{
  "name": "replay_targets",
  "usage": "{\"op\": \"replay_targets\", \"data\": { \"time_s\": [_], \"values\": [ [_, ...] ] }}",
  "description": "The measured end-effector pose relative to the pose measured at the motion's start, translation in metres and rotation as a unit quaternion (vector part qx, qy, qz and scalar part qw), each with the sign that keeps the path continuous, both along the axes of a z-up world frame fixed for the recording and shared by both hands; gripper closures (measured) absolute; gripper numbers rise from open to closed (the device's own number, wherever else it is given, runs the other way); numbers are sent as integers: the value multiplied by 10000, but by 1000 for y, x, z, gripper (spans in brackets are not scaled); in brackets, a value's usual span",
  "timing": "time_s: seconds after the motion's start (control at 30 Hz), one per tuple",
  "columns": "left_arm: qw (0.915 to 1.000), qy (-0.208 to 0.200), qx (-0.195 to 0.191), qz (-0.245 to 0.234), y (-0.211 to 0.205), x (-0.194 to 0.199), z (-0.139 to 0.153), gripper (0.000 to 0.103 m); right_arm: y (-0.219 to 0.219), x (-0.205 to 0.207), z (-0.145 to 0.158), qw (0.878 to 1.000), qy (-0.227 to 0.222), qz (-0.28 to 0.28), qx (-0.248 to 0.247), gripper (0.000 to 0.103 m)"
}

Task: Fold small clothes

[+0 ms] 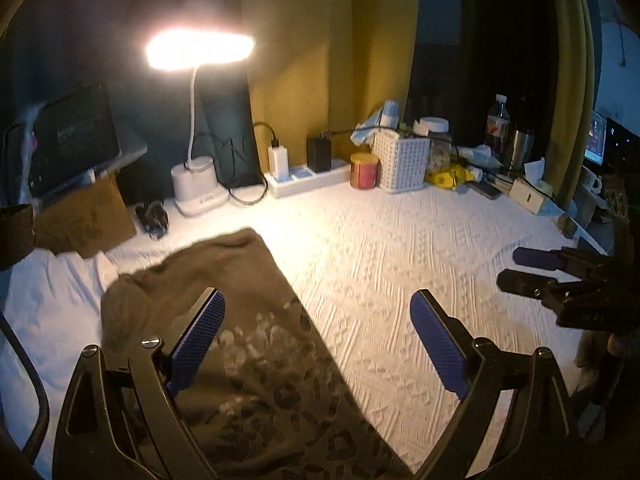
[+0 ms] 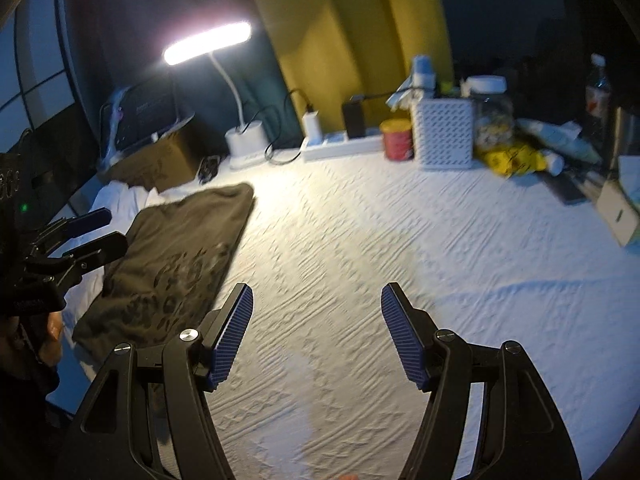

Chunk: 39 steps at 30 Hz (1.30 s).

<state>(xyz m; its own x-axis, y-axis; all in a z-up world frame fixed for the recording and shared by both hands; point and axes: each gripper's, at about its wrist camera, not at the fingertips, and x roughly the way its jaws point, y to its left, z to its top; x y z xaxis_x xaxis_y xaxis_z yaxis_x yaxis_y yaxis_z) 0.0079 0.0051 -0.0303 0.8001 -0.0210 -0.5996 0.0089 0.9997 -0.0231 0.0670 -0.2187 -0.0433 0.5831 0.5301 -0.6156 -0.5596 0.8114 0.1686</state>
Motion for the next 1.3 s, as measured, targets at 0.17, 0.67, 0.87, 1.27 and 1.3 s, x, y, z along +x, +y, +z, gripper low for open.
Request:
{"op": "replay_targets", "data": {
  "time_s": [0.17,0.67,0.87,1.27,1.3],
  "values": [
    [9989,-398,199,-136,-10,-3,17,10,-14,1,19,9995,-264,-160,-6,33],
    [9925,-1143,275,-329,-15,-23,59,10,-42,-16,76,9924,-1083,-581,-18,33],
    [9896,-1386,222,-312,-11,-39,68,10,-43,-31,95,9885,-1359,-655,-56,33],
    [9804,-1955,-127,-201,8,-74,88,10,-28,-76,134,9771,-2012,-692,-41,33],
    [9794,-2009,-143,-164,11,-77,90,10,-26,-79,137,9752,-2086,-738,-80,33]
  ]
}}
